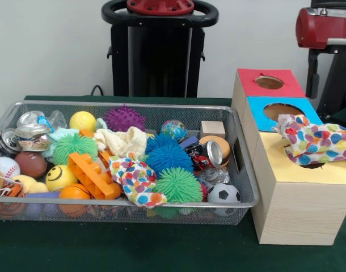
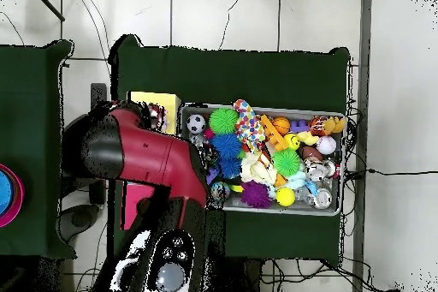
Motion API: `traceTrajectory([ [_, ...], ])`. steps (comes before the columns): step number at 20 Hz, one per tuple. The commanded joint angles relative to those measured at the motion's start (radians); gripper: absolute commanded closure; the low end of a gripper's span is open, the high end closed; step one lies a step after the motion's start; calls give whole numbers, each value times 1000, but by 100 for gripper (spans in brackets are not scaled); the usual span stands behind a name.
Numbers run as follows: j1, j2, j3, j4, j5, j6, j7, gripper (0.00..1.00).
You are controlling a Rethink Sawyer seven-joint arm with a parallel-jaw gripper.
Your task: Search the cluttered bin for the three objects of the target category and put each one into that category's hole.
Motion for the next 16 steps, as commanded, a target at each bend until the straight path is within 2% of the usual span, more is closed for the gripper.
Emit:
traceTrajectory([
  [1,5,72,-1,-55,-6,30,251,0],
  [7,-23,76,6,-10,-34,2,205,0],
  [13,-28,69,4,0,-52,22,184,0],
  [14,-29,68,5,2,-54,25,181,100],
  [16,-34,62,9,11,-63,27,173,100],
])
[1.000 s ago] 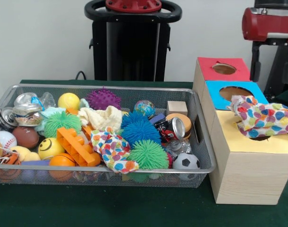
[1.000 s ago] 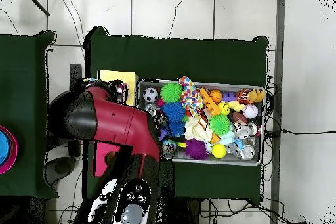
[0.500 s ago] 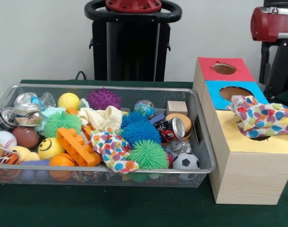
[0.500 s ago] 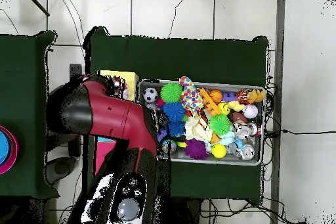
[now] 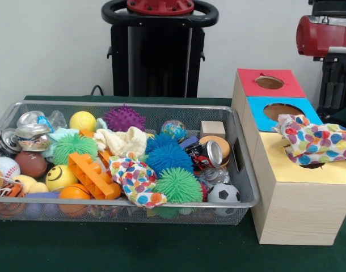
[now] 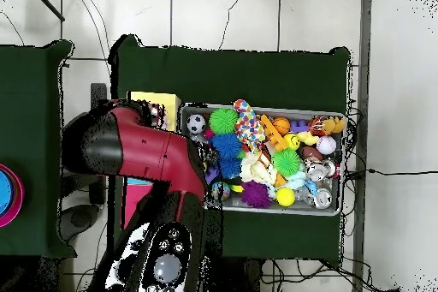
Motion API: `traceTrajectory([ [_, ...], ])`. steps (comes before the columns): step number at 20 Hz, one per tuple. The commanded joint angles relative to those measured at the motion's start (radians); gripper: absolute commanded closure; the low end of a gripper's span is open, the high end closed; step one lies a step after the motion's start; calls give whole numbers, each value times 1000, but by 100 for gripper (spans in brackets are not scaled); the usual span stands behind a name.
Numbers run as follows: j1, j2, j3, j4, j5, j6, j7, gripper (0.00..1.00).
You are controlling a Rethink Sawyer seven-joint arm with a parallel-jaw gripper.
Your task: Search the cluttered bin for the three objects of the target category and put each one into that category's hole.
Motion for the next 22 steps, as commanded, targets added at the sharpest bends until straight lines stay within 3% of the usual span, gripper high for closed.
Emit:
traceTrajectory([
  [1,-41,30,17,43,-42,35,171,100],
  [8,-42,27,27,113,-47,-14,188,100],
  [22,-51,86,66,157,-32,-59,204,100],
])
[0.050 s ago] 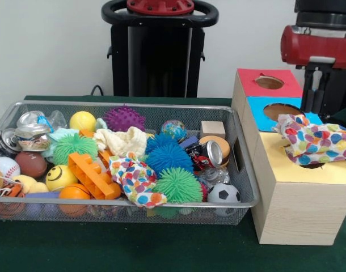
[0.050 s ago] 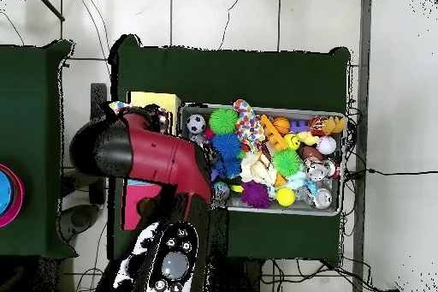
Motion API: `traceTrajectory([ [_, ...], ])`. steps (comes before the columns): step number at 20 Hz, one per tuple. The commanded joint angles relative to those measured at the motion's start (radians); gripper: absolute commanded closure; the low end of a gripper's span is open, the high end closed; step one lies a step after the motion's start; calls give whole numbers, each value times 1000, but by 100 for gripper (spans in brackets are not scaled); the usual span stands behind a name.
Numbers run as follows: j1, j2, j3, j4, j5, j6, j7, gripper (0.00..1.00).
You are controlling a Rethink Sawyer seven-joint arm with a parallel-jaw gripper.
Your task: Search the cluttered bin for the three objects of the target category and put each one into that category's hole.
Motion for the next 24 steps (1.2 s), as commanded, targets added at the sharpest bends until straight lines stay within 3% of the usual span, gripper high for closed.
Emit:
traceTrajectory([
  [1,-36,70,70,120,-24,-57,206,100],
  [17,-70,36,174,182,39,-43,207,100],
  [24,-143,8,315,245,70,-177,213,100],
])
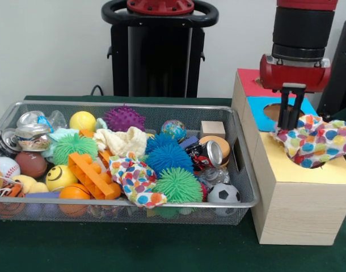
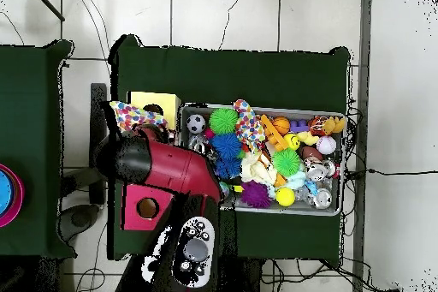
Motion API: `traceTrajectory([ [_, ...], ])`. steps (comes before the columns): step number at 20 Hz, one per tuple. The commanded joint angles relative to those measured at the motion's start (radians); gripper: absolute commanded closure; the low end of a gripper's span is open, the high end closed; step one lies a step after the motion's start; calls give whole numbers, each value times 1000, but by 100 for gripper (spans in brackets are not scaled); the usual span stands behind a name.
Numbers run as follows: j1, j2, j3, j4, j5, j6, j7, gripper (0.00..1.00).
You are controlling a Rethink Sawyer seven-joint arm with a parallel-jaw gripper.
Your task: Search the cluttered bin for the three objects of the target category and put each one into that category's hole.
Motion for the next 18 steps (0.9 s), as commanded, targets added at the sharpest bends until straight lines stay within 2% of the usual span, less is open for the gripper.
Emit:
traceTrajectory([
  [1,-88,-10,238,132,52,-141,217,100],
  [8,-124,-13,301,146,46,-222,258,100],
  [13,-169,24,357,138,3,-361,280,100],
  [18,-152,89,309,92,-16,-401,236,100],
])
